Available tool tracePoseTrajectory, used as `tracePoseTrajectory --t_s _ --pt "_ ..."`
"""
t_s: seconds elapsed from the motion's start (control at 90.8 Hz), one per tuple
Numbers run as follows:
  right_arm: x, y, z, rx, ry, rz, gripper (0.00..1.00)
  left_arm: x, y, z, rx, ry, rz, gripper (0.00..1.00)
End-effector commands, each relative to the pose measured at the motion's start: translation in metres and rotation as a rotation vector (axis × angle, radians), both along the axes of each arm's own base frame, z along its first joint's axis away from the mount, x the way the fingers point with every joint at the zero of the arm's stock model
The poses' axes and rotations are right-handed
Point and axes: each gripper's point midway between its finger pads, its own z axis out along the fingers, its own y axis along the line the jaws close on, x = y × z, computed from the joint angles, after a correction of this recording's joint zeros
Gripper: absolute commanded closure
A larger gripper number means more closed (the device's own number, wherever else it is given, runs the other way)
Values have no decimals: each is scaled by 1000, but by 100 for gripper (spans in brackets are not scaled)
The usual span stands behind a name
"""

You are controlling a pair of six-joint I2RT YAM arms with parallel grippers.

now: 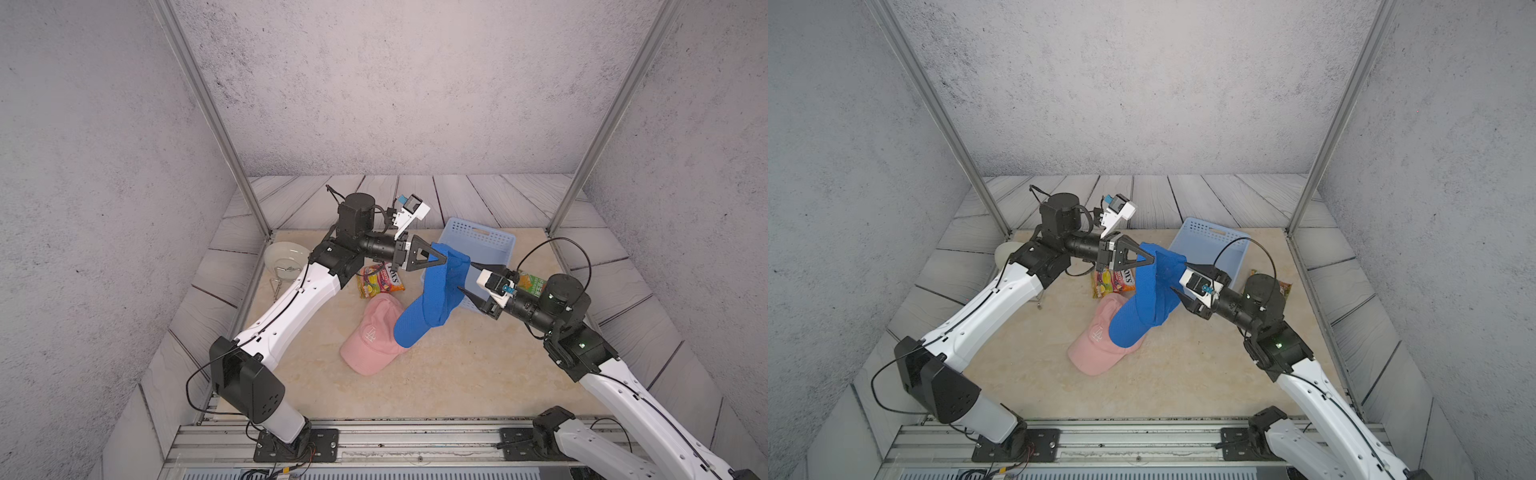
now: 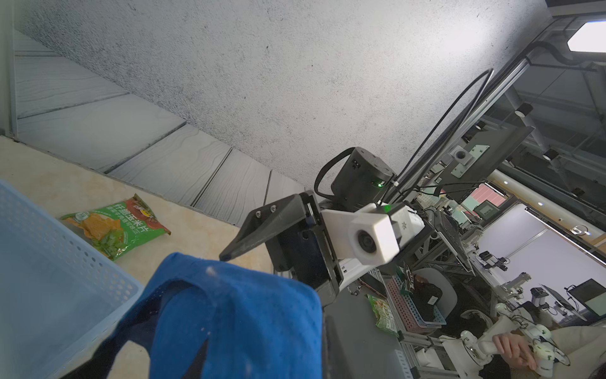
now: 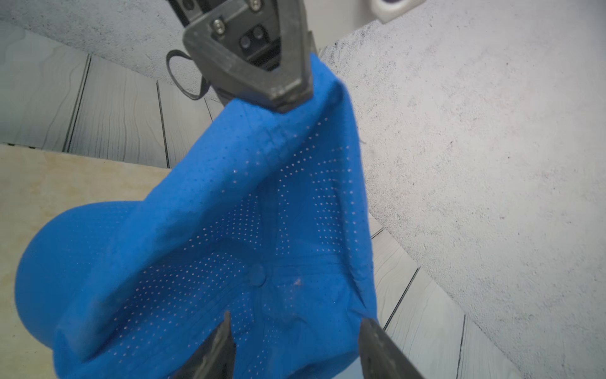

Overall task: Turn the baseball cap inside out
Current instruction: Turn over the baseball cap.

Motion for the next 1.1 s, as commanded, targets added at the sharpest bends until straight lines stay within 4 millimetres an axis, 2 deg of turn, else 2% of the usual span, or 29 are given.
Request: tracePoseTrajectory --t_s 0.0,0.187,0.33,0.55,0.594,0.716,0.859,0.991,1.09 --pt "6 7 4 -87 -114 0 36 0 1 15 -23 -24 -5 100" --pt "26 14 -3 -178 -226 -67 32 -2 1 16 -19 -3 -12 100" --pt "37 17 4 -188 -304 -115 29 -4 3 14 -11 15 -12 100" --pt "53 21 9 -163 -342 -158 29 -5 1 14 -10 24 -19 100" --pt "57 22 9 -162 -341 -167 33 -5 0 15 -12 22 -23 100" --pt "63 22 11 -131 -319 -187 63 -6 1 18 -17 12 -24 100" --pt "62 22 10 -119 -236 -184 100 4 9 16 -12 12 16 100" --pt "49 20 -2 -158 -127 -136 100 22 24 9 4 4 80 100" --pt "28 22 -12 -193 -1 -58 100 49 44 -5 33 13 181 100"
